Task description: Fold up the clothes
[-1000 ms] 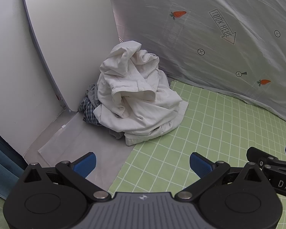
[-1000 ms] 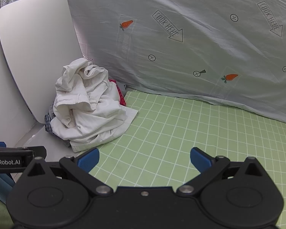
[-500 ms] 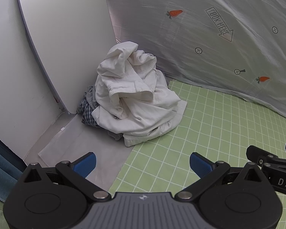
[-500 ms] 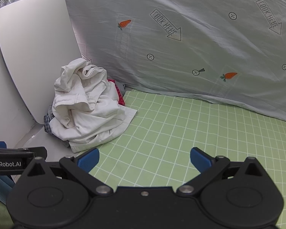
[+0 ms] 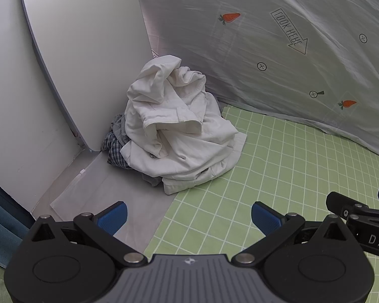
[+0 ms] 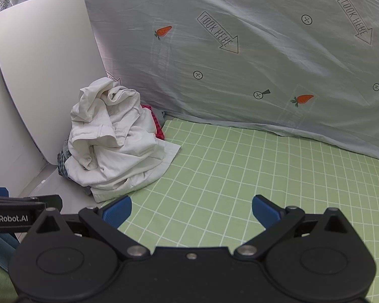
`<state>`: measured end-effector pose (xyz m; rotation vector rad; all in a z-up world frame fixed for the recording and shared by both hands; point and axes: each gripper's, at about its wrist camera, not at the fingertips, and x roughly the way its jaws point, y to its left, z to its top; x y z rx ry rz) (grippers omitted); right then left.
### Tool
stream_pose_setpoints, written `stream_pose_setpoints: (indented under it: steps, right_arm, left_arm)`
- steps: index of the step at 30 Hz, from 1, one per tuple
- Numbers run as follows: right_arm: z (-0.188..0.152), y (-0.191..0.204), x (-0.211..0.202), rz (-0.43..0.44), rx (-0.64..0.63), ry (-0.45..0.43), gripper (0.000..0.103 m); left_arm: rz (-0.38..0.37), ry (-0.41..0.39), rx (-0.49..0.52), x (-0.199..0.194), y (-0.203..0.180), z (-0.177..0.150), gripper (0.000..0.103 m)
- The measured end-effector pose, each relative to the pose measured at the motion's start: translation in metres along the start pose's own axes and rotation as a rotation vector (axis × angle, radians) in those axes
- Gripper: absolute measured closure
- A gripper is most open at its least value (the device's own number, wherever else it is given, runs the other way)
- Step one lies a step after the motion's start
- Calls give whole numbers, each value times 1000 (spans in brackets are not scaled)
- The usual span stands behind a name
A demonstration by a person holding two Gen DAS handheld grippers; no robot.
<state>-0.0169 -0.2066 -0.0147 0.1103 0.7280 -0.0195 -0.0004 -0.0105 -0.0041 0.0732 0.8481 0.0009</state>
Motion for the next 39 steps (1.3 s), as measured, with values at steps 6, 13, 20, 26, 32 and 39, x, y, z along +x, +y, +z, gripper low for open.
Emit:
stream_pose_setpoints:
  steps: [6, 13, 20, 26, 32, 39]
  right_arm:
    - [0, -1, -1, 4, -1, 0, 0]
    - [1, 1, -1, 3, 1, 2, 0]
    - [1, 2, 0, 0, 3, 3, 0]
    - [1, -2, 4, -14, 11, 14, 0]
    - [4, -8, 14, -35, 24, 29, 0]
    - [17, -6, 46, -9, 0, 24, 0]
  left_arm:
    - [-1, 6, 2, 0, 0, 3, 0]
    - [-2, 10, 3, 0, 0, 3, 0]
    - [-5, 13, 5, 1, -1, 5, 0]
    - [-15, 23, 10, 5, -5, 8, 0]
    - [-34, 46, 7, 16, -9, 13, 0]
    - [-16, 67, -81, 52, 13, 35, 0]
